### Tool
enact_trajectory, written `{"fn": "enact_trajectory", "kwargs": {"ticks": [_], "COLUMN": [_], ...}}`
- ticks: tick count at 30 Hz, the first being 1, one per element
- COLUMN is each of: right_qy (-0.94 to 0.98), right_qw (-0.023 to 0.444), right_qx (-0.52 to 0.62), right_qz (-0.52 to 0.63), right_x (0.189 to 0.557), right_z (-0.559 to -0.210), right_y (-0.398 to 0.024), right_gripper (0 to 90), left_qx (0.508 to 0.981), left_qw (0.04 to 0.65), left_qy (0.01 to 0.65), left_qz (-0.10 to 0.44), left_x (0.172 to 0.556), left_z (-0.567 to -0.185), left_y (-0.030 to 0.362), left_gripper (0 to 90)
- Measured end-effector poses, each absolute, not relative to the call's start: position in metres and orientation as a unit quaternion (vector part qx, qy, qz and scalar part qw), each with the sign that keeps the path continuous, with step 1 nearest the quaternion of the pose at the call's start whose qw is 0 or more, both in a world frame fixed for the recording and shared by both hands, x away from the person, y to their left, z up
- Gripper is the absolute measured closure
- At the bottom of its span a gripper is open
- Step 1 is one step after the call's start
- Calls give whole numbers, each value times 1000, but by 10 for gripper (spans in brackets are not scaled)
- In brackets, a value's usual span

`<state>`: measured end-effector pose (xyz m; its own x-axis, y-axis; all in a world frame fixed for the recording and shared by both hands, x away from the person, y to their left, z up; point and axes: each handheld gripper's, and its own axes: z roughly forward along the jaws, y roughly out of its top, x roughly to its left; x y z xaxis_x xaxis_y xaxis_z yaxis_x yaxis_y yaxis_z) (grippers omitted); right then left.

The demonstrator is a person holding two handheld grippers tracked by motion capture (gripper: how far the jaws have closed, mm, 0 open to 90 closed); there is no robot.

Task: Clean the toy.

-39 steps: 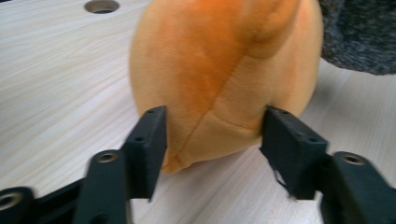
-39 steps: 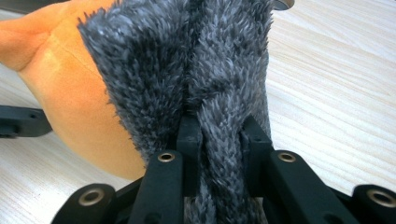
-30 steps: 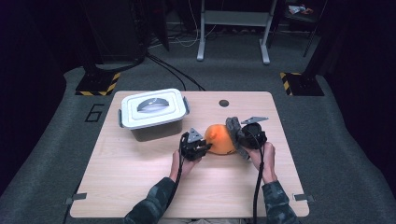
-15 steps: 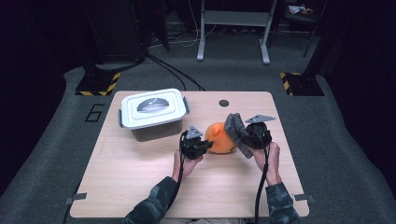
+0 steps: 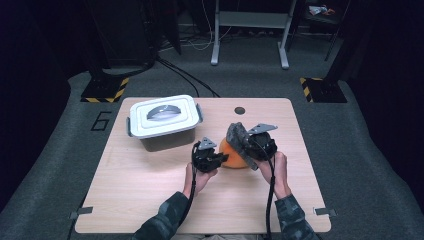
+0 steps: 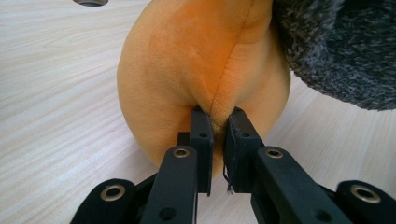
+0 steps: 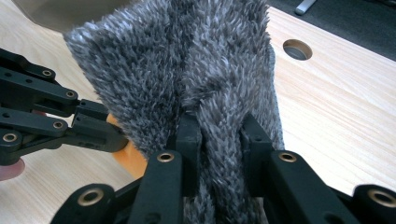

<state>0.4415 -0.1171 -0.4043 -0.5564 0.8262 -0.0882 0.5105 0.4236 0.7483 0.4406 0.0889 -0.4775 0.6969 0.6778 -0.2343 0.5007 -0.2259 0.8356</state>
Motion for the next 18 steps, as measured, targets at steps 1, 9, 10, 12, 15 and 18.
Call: {"fn": "enact_trajectory", "kwargs": {"ticks": [1,9,10,12,15,18], "right_qy": [812,807,807,802,798,795], "right_qw": [231,228,227,224,216,210], "right_qx": [411,427,430,442,455,466], "right_qz": [343,337,335,335,331,325], "right_x": [442,445,445,446,449,452], "right_z": [-405,-410,-412,-416,-423,-433], "right_y": [-117,-125,-127,-132,-141,-151], "right_gripper": [737,736,737,736,736,736], "left_qx": [780,777,776,777,774,773], "left_qw": [492,493,493,492,493,494], "left_qy": [376,382,384,384,388,389], "left_qz": [90,89,87,87,85,86], "left_x": [441,442,442,442,443,443], "left_z": [-478,-479,-479,-479,-480,-481], "left_y": [89,90,90,91,91,91], "left_gripper": [824,815,814,813,813,813]}}
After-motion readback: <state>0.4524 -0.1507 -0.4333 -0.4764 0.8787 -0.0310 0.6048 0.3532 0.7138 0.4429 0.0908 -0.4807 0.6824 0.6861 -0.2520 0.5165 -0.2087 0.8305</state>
